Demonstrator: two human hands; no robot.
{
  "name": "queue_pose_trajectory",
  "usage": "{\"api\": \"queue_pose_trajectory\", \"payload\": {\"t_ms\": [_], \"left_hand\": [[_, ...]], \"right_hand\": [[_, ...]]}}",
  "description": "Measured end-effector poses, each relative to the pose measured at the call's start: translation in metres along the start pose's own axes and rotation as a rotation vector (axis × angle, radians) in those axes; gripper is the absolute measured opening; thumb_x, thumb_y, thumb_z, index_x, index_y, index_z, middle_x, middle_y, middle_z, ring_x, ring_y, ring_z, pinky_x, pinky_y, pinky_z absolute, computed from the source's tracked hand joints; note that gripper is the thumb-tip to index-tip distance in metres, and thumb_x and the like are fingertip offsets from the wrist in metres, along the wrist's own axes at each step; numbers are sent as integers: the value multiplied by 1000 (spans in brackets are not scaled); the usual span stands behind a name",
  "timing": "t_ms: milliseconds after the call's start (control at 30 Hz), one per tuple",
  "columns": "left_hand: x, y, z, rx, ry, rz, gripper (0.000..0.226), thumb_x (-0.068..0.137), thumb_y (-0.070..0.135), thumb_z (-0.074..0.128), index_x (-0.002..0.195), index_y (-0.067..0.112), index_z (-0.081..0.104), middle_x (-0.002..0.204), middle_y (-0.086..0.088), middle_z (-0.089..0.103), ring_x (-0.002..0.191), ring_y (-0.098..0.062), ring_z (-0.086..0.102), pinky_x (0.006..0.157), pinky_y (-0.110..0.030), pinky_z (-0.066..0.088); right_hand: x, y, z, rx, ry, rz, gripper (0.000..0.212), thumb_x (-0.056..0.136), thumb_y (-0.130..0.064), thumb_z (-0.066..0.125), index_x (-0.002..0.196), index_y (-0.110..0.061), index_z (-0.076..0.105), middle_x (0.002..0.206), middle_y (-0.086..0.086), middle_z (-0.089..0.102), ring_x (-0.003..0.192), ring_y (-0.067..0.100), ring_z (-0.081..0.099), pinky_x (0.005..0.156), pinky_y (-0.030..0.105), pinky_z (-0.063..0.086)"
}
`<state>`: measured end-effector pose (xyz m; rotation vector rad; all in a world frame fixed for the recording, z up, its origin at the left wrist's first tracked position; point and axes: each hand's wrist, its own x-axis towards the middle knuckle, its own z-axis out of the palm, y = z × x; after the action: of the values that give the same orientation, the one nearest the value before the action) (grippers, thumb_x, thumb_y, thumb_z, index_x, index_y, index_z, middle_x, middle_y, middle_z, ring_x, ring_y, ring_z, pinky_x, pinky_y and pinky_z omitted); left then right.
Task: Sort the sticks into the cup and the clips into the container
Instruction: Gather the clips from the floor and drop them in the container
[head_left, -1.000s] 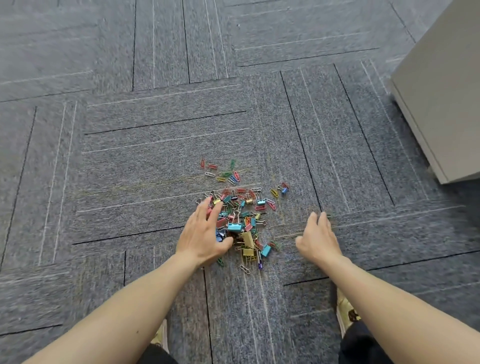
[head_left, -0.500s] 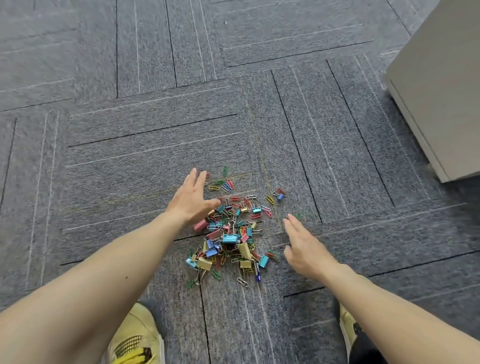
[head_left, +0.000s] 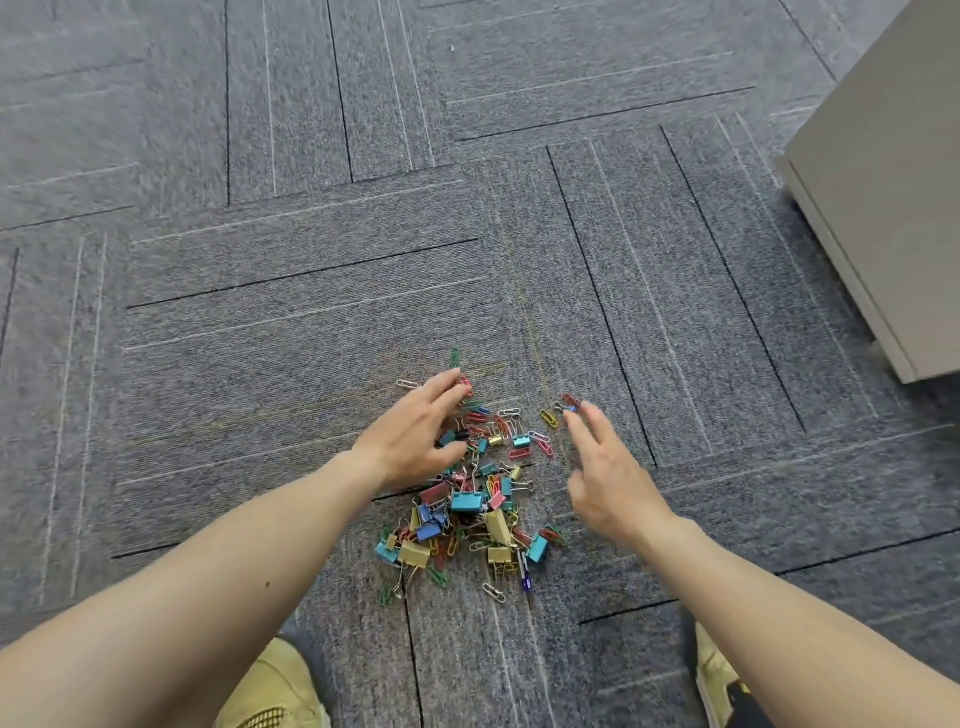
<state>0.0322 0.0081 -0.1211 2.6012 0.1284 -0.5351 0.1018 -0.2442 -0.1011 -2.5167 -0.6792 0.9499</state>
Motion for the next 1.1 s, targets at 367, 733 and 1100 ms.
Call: {"api": "queue_pose_trajectory", "payload": {"t_ms": [367,733,1100], "left_hand": [[11,7,6,183,-173,26,71,100,50,30,155,22,-7,159,3,-21,148,-17,-17,122,-41,-4],[-22,-9,3,43,39,-141,67,101,44,32,156,21,1,162,0,-14,149,-15,-9,122,-35,-1],[-70,2,33,29,-181,-16,76,100,48,37,156,19,-5,161,4,-18,148,-10,-14,121,-31,-8]], "right_hand": [[22,-18,7,-92,-187,-12,79,93,4,36,157,-13,-6,164,0,-17,151,19,-13,124,41,3],[-1,-15,40,-152,-126,-219,75,93,-1,37,158,-14,3,166,1,-5,152,19,-3,124,38,11],[-11,-35,49,-100,-259,-192,66,105,-31,36,158,-11,2,166,1,-8,152,17,-7,122,31,2]]}}
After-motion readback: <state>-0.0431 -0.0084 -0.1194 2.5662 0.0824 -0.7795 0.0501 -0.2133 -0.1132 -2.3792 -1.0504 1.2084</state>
